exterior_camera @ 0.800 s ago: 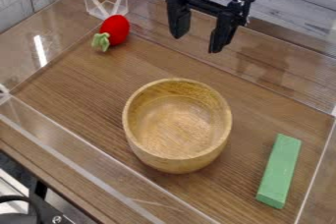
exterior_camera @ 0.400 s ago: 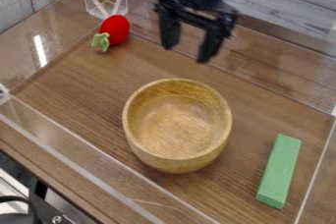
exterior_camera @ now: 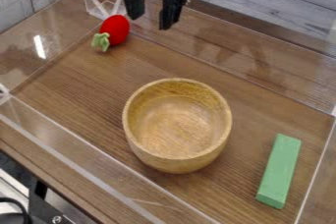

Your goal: Move the red object to the right side of the table

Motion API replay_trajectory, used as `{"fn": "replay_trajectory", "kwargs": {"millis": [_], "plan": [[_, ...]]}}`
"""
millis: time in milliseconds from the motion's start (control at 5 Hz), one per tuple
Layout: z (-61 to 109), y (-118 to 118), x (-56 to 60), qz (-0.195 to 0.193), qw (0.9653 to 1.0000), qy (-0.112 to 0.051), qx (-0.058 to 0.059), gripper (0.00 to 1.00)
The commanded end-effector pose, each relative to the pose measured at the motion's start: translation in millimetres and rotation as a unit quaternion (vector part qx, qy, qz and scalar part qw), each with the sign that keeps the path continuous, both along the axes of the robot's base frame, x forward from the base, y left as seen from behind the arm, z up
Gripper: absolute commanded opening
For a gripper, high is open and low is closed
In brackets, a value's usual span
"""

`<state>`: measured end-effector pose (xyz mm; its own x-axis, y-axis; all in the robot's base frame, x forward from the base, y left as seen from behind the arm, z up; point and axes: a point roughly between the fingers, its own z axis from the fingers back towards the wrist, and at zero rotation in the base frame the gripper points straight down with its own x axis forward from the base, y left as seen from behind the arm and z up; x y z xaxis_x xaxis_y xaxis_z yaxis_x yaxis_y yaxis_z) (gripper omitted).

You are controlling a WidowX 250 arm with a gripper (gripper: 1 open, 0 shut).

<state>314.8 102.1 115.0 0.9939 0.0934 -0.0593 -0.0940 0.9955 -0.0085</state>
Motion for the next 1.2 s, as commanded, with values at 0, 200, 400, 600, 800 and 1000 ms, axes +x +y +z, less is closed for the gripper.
{"fn": "replay_trajectory", "kwargs": {"millis": [0, 200, 400, 600, 800, 1000], "plan": [[15.4, 20, 12.3, 0.004, 0.9992, -0.037, 0.013, 1.0], [10.9, 36, 19.8, 0.01, 0.999, -0.041, 0.013, 1.0], [6.5, 50, 25.5, 0.015, 0.9989, -0.043, 0.014, 1.0], [3.6, 67, 32.2, 0.017, 0.9986, -0.048, 0.014, 1.0], [0.8, 80, 36.0, 0.012, 0.9984, -0.052, 0.018, 1.0], [-2.9, 90, 39.7, 0.011, 0.9983, -0.054, 0.019, 1.0]]}}
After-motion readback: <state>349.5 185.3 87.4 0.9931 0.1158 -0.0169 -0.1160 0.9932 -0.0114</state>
